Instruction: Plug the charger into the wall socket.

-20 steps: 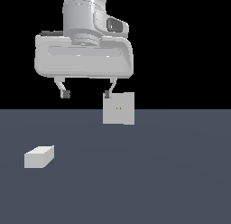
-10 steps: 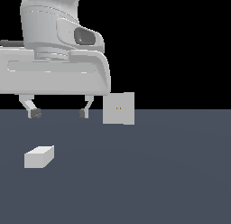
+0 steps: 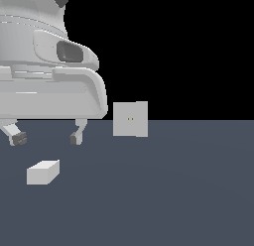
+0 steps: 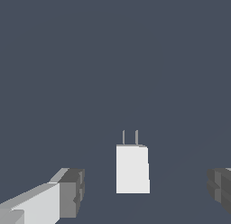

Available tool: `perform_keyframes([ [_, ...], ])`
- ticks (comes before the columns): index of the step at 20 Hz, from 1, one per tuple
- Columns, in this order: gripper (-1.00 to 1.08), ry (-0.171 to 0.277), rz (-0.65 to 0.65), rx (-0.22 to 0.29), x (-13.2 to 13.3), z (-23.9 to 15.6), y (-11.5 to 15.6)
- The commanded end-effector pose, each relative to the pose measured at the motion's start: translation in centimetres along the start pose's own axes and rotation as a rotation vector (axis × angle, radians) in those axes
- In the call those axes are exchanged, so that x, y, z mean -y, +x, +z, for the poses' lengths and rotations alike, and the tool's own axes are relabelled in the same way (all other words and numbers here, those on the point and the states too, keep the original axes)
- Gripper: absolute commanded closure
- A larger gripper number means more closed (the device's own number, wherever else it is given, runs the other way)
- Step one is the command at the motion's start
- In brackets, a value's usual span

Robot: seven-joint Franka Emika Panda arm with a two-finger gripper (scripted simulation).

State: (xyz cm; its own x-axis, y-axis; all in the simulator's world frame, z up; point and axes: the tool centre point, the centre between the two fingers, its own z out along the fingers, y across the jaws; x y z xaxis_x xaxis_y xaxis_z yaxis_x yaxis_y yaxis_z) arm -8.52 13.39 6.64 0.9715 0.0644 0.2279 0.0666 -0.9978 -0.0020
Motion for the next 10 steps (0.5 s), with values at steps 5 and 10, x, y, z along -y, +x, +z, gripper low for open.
perform_keyframes([
  [5, -0.92, -0.001, 0.0, -0.004, 0.23, 0.23, -0.14],
  [10, -0.92, -0.001, 0.0, -0.005, 0.24, 1.14, -0.4],
])
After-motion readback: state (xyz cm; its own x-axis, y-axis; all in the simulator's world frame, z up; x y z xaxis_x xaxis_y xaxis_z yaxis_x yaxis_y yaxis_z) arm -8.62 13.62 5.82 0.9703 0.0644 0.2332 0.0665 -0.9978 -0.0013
